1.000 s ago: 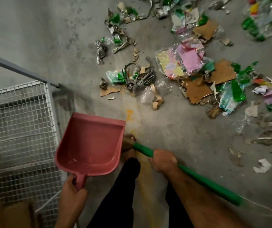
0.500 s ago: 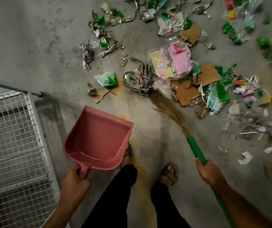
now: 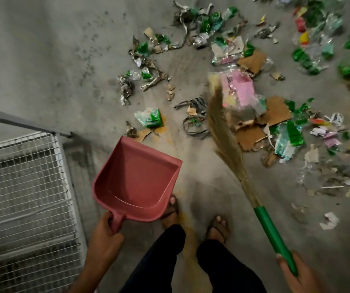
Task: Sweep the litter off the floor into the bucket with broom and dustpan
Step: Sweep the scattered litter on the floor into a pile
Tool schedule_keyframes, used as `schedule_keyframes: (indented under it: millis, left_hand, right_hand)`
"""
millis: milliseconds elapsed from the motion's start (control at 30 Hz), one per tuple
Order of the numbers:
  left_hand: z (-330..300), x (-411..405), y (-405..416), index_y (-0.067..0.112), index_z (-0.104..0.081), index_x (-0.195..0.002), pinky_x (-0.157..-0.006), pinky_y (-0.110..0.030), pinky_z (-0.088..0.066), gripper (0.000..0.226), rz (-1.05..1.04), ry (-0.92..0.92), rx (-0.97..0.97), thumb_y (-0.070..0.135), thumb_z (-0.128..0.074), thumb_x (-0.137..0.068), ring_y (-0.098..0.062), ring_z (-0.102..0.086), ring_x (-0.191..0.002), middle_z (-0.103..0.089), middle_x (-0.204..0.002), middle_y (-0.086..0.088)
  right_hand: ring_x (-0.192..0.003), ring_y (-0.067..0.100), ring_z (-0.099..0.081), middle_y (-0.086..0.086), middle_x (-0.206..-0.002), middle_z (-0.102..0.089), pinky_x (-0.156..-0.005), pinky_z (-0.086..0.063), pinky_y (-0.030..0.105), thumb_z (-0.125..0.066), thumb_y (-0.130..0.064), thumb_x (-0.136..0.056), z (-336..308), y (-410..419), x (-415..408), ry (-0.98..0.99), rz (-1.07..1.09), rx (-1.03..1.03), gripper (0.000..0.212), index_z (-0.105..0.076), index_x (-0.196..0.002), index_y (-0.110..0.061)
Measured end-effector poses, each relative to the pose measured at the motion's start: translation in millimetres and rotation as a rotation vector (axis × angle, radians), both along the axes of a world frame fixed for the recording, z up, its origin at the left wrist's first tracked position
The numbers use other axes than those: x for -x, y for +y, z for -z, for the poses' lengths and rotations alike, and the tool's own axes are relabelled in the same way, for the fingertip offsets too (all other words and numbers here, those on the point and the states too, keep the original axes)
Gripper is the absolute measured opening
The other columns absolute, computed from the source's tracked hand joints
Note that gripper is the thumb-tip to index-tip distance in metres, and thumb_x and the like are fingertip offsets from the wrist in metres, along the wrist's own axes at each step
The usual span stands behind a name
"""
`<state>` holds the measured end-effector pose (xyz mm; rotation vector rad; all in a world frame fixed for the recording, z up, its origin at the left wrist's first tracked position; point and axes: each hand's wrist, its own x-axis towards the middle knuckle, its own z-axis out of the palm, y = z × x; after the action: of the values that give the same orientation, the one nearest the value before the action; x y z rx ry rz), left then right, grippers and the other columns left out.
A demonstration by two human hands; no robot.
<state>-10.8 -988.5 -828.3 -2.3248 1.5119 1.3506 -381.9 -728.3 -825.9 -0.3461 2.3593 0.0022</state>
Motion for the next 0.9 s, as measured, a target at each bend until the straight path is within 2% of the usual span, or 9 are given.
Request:
schedule_keyframes:
  millis: [67, 167, 267, 400, 500, 600, 667, 767, 900]
  left_hand:
    - [0, -16, 0, 0.018, -0.059, -0.084, -0.056, -0.031, -0.046, 0.035, -0.069, -0.018, -0.017, -0.01, -0.06, -0.063, -0.017, -0.059, -0.061, -0.065, -0.07, -0.002]
    - [-2, -26, -1, 0.023, -0.059, -0.091, -0.062, -0.038, -0.048, 0.033, -0.163, -0.051, -0.008, 0.003, -0.066, -0.065, -0.021, -0.063, -0.068, -0.067, -0.074, 0.001]
    - [2, -30, -2, 0.016, -0.059, -0.095, -0.057, -0.022, -0.045, 0.035, -0.274, -0.065, -0.019, -0.007, -0.072, -0.073, -0.011, -0.065, -0.066, -0.067, -0.079, -0.006]
    - [15, -36, 1, 0.023, -0.059, -0.087, -0.057, -0.02, -0.052, 0.042, -0.327, -0.109, -0.06, 0.003, -0.069, -0.051, -0.01, -0.066, -0.058, -0.069, -0.078, -0.016]
    - [26, -25, -1, 0.011, -0.062, -0.096, -0.049, 0.0, -0.041, 0.044, -0.358, -0.108, -0.071, -0.012, -0.069, -0.06, 0.012, -0.059, -0.05, -0.067, -0.072, -0.011]
    - [36, -5, -7, -0.001, -0.063, -0.097, -0.05, 0.001, -0.038, 0.037, -0.291, -0.113, -0.097, -0.02, -0.07, -0.065, 0.019, -0.055, -0.051, -0.062, -0.066, -0.005]
    - [36, 15, -17, -0.004, -0.064, -0.094, -0.049, 0.0, -0.038, 0.033, -0.231, -0.109, -0.116, -0.024, -0.066, -0.067, 0.016, -0.055, -0.05, -0.061, -0.063, -0.009]
    - [46, 40, -31, 0.002, -0.061, -0.087, -0.051, -0.003, -0.039, 0.031, -0.211, -0.121, -0.113, -0.017, -0.072, -0.065, 0.012, -0.058, -0.054, -0.061, -0.064, -0.01]
    - [55, 73, -47, 0.012, -0.062, -0.096, -0.065, -0.018, -0.053, 0.043, -0.119, -0.096, -0.13, 0.004, -0.074, -0.056, -0.014, -0.068, -0.066, -0.071, -0.079, -0.013]
  right_hand:
    - [-0.107, 0.029, -0.062, 0.013, -0.108, -0.068, -0.098, -0.048, 0.035, -0.075, -0.036, -0.082, 25, 0, -6, -0.126, -0.148, -0.01, 0.029, -0.062, -0.105, -0.024]
    - [-0.095, 0.02, -0.067, 0.0, -0.098, -0.069, -0.082, -0.053, 0.033, -0.051, -0.072, -0.081, 80, -25, -20, -0.192, -0.419, -0.056, 0.048, -0.062, -0.107, -0.032]
    - [-0.085, 0.02, -0.067, -0.003, -0.092, -0.068, -0.072, -0.053, 0.034, -0.032, -0.08, -0.081, 105, -112, -63, -0.341, -0.668, -0.054, 0.06, -0.056, -0.107, -0.032]
    - [-0.102, 0.03, -0.064, 0.008, -0.114, -0.065, -0.08, -0.049, 0.037, -0.039, -0.058, -0.094, 144, -207, -106, -0.351, -0.847, -0.115, 0.049, -0.055, -0.119, -0.019]
    - [-0.109, 0.033, -0.063, 0.01, -0.124, -0.059, -0.09, -0.049, 0.039, -0.04, -0.057, -0.094, 173, -240, -112, -0.367, -0.714, -0.147, 0.051, -0.059, -0.117, -0.017]
    - [-0.114, 0.036, -0.061, 0.013, -0.13, -0.057, -0.096, -0.047, 0.042, -0.043, -0.055, -0.093, 191, -238, -93, -0.398, -0.416, -0.134, 0.052, -0.053, -0.128, -0.017]
    - [-0.116, 0.034, -0.061, 0.015, -0.128, -0.062, -0.096, -0.047, 0.04, -0.043, -0.055, -0.094, 196, -223, -72, -0.388, -0.259, -0.138, 0.054, -0.049, -0.136, -0.021]
    - [-0.108, 0.036, -0.064, 0.02, -0.116, -0.067, -0.09, -0.052, 0.039, -0.041, -0.061, -0.094, 202, -190, -38, -0.326, -0.072, -0.179, 0.058, -0.059, -0.119, -0.012]
    - [-0.099, 0.04, -0.065, 0.023, -0.105, -0.068, -0.083, -0.053, 0.041, -0.044, -0.059, -0.094, 200, -148, 4, -0.243, 0.14, -0.137, 0.055, -0.061, -0.107, -0.009]
